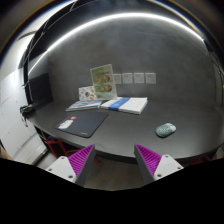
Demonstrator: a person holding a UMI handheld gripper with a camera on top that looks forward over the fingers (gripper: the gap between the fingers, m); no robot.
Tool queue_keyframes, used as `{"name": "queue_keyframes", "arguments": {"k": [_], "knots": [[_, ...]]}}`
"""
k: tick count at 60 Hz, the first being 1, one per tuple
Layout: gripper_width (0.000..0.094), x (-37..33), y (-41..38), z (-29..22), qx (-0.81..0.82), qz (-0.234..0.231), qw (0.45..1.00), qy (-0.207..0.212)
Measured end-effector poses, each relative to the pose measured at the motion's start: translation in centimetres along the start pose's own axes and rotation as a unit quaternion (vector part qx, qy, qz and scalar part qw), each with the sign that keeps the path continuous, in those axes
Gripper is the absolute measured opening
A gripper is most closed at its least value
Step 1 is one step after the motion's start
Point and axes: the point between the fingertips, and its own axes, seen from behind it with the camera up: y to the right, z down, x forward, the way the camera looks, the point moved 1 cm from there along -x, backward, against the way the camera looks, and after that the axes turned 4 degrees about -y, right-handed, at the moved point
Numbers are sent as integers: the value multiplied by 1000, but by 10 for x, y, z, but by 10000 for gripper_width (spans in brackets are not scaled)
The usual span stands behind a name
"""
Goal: Arrange mouse
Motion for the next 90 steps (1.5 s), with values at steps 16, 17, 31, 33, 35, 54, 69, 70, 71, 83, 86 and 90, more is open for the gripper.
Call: {"name": "queue_keyframes", "arguments": {"k": [16, 17, 31, 33, 35, 54, 69, 70, 71, 83, 86, 90], "knots": [[824, 33, 36, 2, 43, 90, 995, -19], [824, 33, 41, 3, 42, 97, 994, -21], [819, 50, 113, 18, 65, 147, 986, -49], [818, 57, 124, 18, 69, 147, 985, -50], [817, 65, 134, 17, 70, 144, 986, -51], [795, 133, 203, -12, 87, 85, 990, -65], [785, 186, 225, -45, 81, 78, 989, -93], [776, 190, 226, -46, 78, 80, 989, -95], [764, 193, 228, -47, 75, 84, 989, -96], [514, 202, 237, -46, 37, 137, 985, -102], [487, 202, 237, -46, 37, 139, 985, -99], [462, 200, 238, -48, 53, 139, 985, -87]]}}
